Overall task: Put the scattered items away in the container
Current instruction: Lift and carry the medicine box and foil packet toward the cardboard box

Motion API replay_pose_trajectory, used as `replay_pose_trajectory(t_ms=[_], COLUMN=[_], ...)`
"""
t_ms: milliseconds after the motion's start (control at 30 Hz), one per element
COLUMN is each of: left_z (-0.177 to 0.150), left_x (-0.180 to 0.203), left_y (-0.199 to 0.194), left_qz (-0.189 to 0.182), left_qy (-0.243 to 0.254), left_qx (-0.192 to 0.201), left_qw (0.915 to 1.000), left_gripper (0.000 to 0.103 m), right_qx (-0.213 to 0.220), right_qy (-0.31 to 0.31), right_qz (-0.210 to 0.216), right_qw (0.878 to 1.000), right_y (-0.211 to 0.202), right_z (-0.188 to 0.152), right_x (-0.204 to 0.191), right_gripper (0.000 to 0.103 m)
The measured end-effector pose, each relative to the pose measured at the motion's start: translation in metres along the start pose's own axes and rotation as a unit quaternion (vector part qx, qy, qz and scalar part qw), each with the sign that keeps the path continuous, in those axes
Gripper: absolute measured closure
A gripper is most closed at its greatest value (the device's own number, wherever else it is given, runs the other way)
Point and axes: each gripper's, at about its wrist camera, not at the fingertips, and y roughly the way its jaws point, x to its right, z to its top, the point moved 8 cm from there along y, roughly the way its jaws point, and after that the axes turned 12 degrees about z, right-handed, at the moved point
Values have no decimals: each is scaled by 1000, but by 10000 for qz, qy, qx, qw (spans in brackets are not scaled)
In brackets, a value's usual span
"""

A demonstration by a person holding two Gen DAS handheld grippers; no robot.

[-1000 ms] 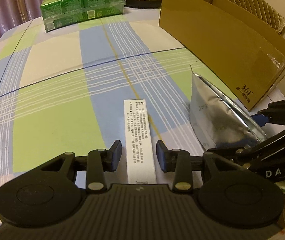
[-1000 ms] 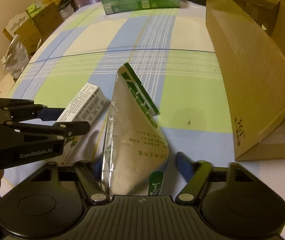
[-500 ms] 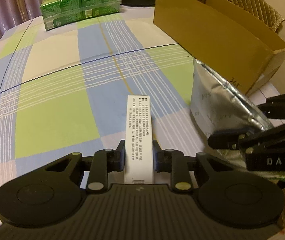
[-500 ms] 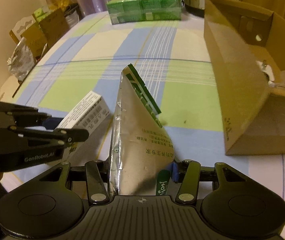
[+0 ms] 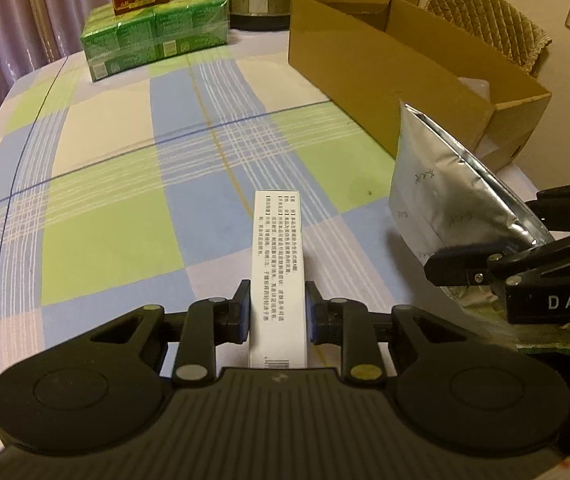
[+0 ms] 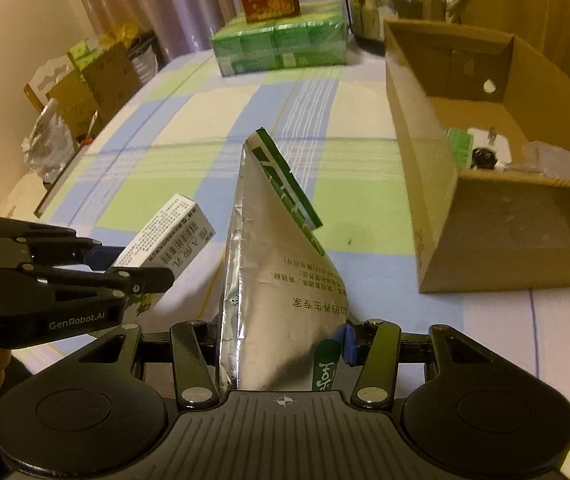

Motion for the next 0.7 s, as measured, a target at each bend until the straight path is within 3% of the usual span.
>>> replay_pose_trajectory(t_ms=[400, 700], left_z=[43, 94], left_x=[24, 63], left_y=[-22, -31], left_qz=[-65, -356], left_qy=[164, 216], left_qx=[442, 778], left_qw=[9989, 9961], left_gripper=[82, 82], right_qx=[742, 1242], right_qy=[21, 74], right_qz=[-72, -362], right_qw=[9972, 9916], right_y=[-56, -102], right_z=[45, 87], right_x=[9, 49], right_gripper=[56, 56])
